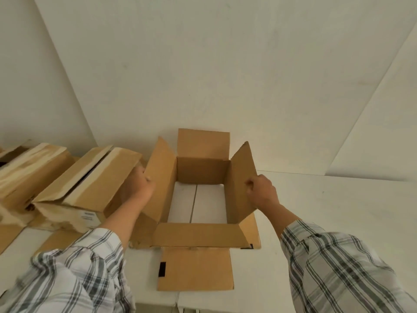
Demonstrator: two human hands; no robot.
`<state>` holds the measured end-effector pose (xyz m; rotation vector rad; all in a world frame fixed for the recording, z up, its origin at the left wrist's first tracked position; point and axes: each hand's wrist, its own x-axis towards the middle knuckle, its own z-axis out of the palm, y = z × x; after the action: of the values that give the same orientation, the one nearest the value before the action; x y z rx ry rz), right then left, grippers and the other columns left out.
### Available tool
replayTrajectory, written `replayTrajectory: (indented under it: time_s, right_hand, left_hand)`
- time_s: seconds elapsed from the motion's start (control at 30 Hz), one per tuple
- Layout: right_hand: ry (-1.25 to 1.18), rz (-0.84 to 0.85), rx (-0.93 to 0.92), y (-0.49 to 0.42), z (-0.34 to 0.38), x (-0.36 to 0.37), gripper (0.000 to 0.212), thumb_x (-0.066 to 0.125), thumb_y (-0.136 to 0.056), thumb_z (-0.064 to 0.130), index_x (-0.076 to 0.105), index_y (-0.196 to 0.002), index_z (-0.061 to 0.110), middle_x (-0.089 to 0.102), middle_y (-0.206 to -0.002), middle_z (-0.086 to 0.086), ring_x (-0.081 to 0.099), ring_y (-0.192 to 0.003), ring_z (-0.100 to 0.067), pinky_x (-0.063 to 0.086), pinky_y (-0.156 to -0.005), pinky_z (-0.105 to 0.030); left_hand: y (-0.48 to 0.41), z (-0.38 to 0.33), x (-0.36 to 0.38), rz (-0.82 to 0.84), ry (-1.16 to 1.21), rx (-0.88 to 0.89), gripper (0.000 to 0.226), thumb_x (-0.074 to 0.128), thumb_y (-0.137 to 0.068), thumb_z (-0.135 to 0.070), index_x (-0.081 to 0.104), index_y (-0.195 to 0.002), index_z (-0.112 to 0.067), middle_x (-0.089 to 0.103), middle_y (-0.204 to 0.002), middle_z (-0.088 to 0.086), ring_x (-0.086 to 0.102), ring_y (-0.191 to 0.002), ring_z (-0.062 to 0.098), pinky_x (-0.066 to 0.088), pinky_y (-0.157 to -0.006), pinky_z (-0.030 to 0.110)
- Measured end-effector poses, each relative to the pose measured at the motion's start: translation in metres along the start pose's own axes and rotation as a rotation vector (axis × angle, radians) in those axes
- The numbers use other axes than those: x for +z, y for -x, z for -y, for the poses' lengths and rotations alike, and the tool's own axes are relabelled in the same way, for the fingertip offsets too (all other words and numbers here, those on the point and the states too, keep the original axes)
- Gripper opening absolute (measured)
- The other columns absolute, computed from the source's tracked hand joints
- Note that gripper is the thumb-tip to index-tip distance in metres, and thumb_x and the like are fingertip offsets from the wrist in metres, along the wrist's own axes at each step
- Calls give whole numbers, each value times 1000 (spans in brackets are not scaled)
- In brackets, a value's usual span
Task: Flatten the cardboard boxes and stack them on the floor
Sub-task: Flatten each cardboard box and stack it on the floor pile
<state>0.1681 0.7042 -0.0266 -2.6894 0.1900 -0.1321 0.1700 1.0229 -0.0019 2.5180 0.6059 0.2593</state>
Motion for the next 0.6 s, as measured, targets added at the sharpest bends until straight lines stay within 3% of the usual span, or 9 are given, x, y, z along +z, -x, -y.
replayTrajectory:
  time_s: [0.13, 0.23, 0.37, 0.47, 0.53, 0.6]
  right_hand:
    - [84, 11, -24, 8, 12, -8, 29, 56, -95, 11, 61, -124, 13, 53, -123, -7, 61, -98, -28, 53, -86, -36]
    - [67, -25, 12, 13, 15, -18, 43, 55, -94, 5, 51, -136, 14, 45, -137, -8, 61, -107, -31, 52, -86, -36]
    - [-62, -116, 53, 11, 14, -36, 55, 46, -96, 6, 36, -149, 15, 37, -144, -10, 55, -118, -36, 48, -95, -43]
    - [-257, -214, 111, 3, 20, -51, 56, 36, -103, 40, 29, -153, 15, 34, -147, -13, 48, -127, -36, 43, -102, -45]
    - [-490, -194, 224, -4, 27, -60, 88, 29, -89, 76, 23, -156, 19, 26, -154, -10, 42, -133, -38, 48, -100, -50]
    - [-638, -162, 308, -7, 31, -65, 112, 38, -73, 89, 16, -158, 20, 19, -158, -8, 39, -134, -37, 55, -91, -49]
  left_hand:
    - [36, -39, -7, -47, 58, 76, 31, 42, -101, -13, 50, -131, -9, 61, -121, 17, 57, -111, 36, 35, -74, 34]
    - [56, -62, -12, -94, 121, 179, 30, 42, -101, -11, 47, -131, -12, 63, -113, 14, 57, -91, 31, 38, -67, 34]
    - [82, -79, -21, -125, 51, 388, 27, 45, -99, -9, 46, -124, -19, 64, -107, 3, 50, -73, 19, 30, -49, 27]
    - [107, -81, -25, -22, -6, 581, 26, 49, -96, -7, 44, -114, -25, 58, -108, -4, 53, -71, 16, 30, -46, 25]
    - [124, -78, -25, 92, -80, 688, 26, 48, -95, -6, 38, -102, -30, 52, -104, -4, 52, -70, 16, 36, -48, 27]
    - [139, -77, -24, 220, -125, 768, 28, 46, -94, -6, 34, -96, -31, 50, -101, -2, 53, -73, 18, 46, -55, 32]
